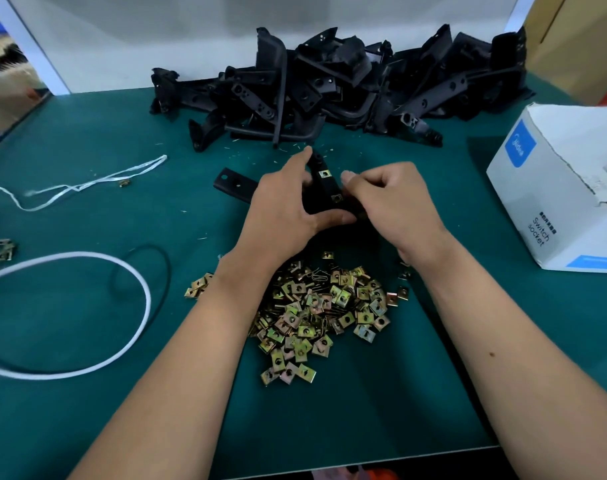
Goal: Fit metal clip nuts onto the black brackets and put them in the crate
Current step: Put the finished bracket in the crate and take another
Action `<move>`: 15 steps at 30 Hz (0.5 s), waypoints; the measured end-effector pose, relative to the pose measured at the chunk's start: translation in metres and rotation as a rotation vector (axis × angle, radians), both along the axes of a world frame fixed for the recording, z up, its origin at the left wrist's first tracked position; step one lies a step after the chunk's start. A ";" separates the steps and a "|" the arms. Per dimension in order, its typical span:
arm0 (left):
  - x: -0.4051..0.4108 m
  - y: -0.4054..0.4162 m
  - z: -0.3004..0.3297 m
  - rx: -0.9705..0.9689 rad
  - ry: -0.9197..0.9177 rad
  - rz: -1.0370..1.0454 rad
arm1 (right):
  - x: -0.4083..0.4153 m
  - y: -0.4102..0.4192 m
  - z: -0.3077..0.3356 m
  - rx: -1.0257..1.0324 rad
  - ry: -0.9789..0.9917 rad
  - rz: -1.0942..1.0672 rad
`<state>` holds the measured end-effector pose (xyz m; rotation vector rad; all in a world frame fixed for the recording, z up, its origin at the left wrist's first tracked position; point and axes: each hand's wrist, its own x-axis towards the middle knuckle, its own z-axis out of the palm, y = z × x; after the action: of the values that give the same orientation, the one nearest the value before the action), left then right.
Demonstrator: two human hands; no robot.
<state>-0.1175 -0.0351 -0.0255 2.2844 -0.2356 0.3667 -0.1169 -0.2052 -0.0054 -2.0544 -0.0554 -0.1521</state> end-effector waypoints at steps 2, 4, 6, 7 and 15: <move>-0.001 -0.001 0.002 0.008 0.000 0.012 | -0.001 0.002 0.004 -0.028 -0.026 0.017; -0.003 -0.003 0.003 0.001 0.007 0.028 | -0.003 0.004 0.005 -0.027 -0.033 0.027; -0.004 -0.005 0.003 -0.005 0.003 0.064 | -0.003 0.006 0.003 0.028 -0.002 0.013; -0.005 -0.006 0.003 -0.003 -0.002 0.085 | -0.003 0.007 0.001 0.048 0.013 0.003; -0.007 -0.009 0.018 0.190 0.046 0.094 | -0.009 0.007 -0.001 -0.044 0.026 -0.008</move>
<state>-0.1245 -0.0439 -0.0080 2.4945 -0.1456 0.3520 -0.1256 -0.1978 -0.0061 -2.1006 -0.0348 -0.1305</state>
